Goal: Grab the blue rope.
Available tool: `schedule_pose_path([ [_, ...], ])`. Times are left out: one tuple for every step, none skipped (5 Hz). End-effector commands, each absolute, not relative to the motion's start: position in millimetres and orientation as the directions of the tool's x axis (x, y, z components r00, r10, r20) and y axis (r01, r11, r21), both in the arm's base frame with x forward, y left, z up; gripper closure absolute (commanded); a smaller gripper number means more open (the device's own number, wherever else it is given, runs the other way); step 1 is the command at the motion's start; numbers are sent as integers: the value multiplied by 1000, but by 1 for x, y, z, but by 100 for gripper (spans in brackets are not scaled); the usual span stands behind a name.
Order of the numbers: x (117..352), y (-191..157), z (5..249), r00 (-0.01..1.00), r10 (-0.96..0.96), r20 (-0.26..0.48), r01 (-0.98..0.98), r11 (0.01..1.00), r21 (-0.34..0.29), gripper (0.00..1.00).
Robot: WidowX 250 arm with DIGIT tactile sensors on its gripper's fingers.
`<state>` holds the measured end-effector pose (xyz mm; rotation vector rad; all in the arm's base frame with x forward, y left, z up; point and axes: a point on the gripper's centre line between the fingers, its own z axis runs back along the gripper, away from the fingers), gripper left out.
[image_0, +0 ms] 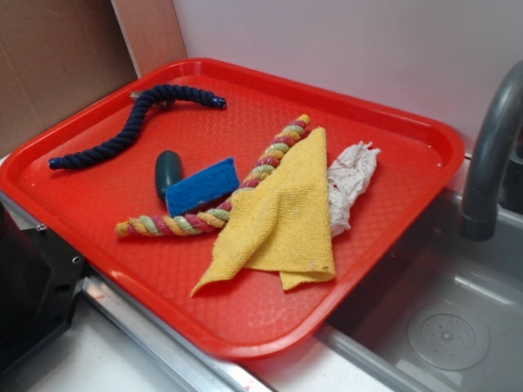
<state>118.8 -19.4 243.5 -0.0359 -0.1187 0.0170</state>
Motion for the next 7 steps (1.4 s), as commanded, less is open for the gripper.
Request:
schedule_pose_path([
  [119, -19, 244, 993, 19, 118, -15, 999, -37, 0],
  [151, 18, 194, 991, -9, 132, 14, 999, -36, 0],
  [179, 45, 162, 984, -77, 162, 76, 997, 12, 0],
  [204, 64, 123, 981, -119, 155, 118, 993, 19, 0],
  [220, 82, 88, 977, -160, 140, 149, 985, 85, 0],
  [202, 113, 53, 990, -78, 120, 65, 992, 107, 0],
  [196, 117, 35, 987, 151, 47, -158, 949, 272, 0],
])
